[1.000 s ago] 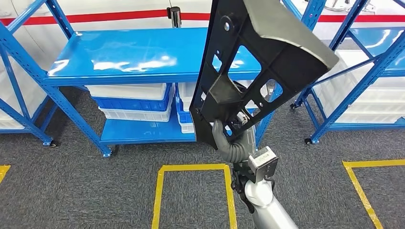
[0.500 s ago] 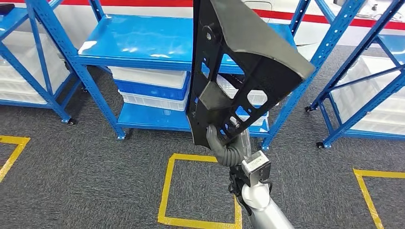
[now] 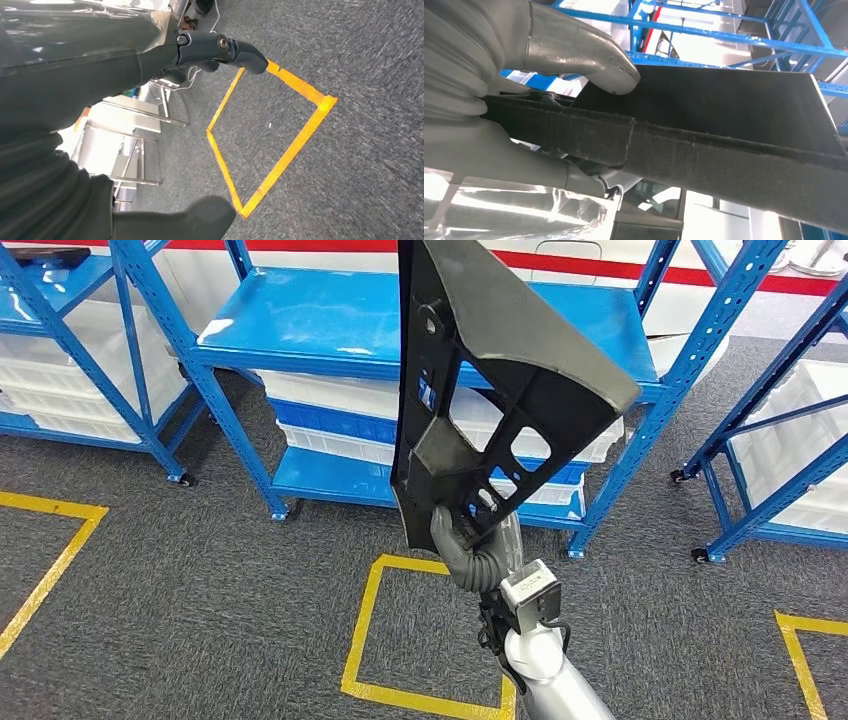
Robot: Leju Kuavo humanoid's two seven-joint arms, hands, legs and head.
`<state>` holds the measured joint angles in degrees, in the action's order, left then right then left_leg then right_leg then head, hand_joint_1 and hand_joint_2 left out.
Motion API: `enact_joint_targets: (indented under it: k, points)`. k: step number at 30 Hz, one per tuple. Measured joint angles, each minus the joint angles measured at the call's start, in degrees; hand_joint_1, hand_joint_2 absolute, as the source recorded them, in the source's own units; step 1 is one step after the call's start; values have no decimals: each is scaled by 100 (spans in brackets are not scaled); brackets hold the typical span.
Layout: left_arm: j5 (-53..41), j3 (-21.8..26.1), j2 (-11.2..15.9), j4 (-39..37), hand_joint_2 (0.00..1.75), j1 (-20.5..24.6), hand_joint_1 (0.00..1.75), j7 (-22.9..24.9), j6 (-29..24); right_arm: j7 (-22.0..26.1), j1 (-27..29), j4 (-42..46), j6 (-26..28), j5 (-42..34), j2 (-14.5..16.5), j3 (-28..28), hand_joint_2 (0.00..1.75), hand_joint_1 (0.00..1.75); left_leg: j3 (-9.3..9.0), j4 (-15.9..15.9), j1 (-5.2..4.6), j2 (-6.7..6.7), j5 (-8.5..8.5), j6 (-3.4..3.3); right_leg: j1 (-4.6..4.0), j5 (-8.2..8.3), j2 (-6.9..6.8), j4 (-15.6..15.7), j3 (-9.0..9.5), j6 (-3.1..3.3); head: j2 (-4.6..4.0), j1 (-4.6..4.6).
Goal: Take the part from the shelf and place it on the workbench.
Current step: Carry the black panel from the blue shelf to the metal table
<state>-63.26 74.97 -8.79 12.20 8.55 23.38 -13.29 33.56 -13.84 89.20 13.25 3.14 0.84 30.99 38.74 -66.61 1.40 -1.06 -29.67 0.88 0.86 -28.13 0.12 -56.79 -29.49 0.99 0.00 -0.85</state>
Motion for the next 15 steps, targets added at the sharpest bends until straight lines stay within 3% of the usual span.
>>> enact_joint_targets:
  k: [2, 3, 9, 12, 14, 15]
  points:
    - [-32, -3, 0, 0, 175, -1, 0, -1, -8, 10, 30, 0, 0, 7, -1, -2, 175, 175, 200, -461, 6, 29, -230, 26, -21, 5, -51, -1, -15, 19, 0, 0]
    - [-33, -3, 0, 0, 175, -1, 0, -1, -8, 10, 35, 0, 0, 7, -1, -2, 175, 175, 226, -519, 6, 30, -254, 30, -24, 5, -57, -2, -18, 20, 0, -1]
    - [-37, -4, 0, 0, 175, -1, 0, -1, -8, 10, 36, 0, 0, 7, -1, -2, 175, 175, 229, -525, 6, 30, -256, 30, -25, 5, -58, -2, -18, 20, 0, -1]
    - [-68, -10, -1, -1, 175, -2, 0, 0, -8, 19, 56, 0, -3, 14, -6, -2, 175, 175, 293, -672, 7, 33, -304, 37, -30, 5, -79, -4, -25, 20, 0, -3]
    - [-183, -57, -12, -4, 175, -26, 0, -1, -11, 54, 129, 0, -24, 39, -20, -2, 175, 175, 289, -722, 11, 61, -246, 46, -41, 3, -147, -7, -30, 20, 0, -5]
    - [-282, -101, -25, -7, 175, -42, 0, 0, -9, 78, 185, 3, -45, 62, -37, -2, 175, 175, 125, -449, 13, 110, -82, 41, -46, 0, -196, -8, -29, 18, 0, -6]
